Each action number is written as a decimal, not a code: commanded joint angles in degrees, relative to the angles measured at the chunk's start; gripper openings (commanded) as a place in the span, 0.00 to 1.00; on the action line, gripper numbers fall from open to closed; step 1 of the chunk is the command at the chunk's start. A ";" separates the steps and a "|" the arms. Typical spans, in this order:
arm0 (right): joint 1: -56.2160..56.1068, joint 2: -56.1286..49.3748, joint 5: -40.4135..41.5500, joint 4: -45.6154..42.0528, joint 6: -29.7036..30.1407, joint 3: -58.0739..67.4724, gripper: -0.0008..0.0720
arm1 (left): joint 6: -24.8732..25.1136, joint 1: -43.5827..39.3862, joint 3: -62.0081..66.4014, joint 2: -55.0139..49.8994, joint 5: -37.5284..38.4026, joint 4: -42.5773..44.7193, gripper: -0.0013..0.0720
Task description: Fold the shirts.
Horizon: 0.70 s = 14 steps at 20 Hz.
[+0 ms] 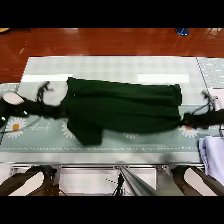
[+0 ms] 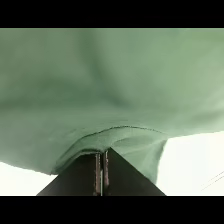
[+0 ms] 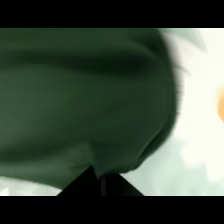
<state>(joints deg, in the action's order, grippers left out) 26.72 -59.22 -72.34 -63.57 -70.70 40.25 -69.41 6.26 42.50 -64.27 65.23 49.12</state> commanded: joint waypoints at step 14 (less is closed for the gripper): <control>-16.65 -16.06 42.99 12.02 0.04 14.80 0.04 | -2.01 -1.51 39.36 -29.35 -1.07 -4.39 0.05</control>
<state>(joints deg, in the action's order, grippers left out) 13.15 -70.78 -38.46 -51.70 -70.72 54.85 -70.35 4.91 77.60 -86.04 64.18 44.97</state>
